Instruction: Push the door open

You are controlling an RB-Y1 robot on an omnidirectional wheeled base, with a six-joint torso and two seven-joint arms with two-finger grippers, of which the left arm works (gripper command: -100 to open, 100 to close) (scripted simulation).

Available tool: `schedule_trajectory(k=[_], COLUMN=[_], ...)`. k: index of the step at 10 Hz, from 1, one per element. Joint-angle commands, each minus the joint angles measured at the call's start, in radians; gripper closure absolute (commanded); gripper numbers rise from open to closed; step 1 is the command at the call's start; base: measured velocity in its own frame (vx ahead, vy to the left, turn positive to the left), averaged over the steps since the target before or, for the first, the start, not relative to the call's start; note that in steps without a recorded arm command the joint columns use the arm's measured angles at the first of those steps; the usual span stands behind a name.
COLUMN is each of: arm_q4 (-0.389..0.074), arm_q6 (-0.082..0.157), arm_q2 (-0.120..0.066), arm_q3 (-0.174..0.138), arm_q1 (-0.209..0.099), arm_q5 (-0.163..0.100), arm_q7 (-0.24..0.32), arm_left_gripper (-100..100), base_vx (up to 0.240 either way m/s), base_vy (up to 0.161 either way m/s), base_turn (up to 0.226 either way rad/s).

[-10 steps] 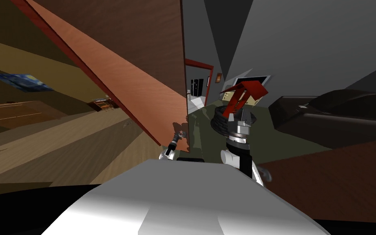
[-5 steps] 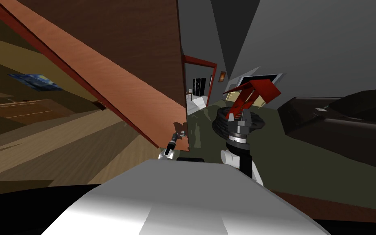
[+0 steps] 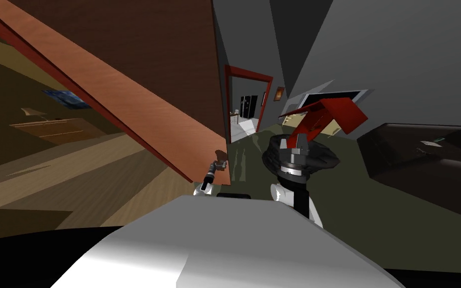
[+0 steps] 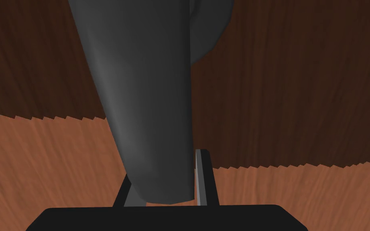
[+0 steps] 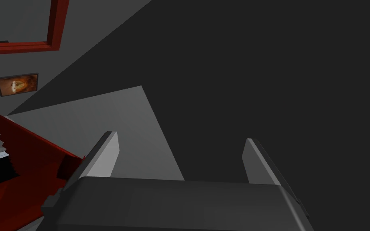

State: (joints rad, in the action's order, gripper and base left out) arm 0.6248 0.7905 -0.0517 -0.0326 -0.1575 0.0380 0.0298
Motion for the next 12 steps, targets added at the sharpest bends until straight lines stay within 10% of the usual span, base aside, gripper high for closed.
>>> schedule_trajectory(k=[1, 8, 12], arm_q4=[0.006, 0.006, 0.011], arm_q6=[-0.001, -0.003, -0.002], arm_q2=[0.001, 0.047, 0.006], arm_q3=[-0.021, -0.067, -0.107], arm_q1=[-0.005, -0.005, 0.004], arm_q5=[-0.011, -0.035, -0.057], arm_q7=[-0.010, -0.039, -0.047], arm_left_gripper=[100, 100, 100], base_vx=[0.193, 0.135, 0.132], base_vy=[-0.126, -0.121, -0.071], base_turn=[0.087, 0.077, 0.055])
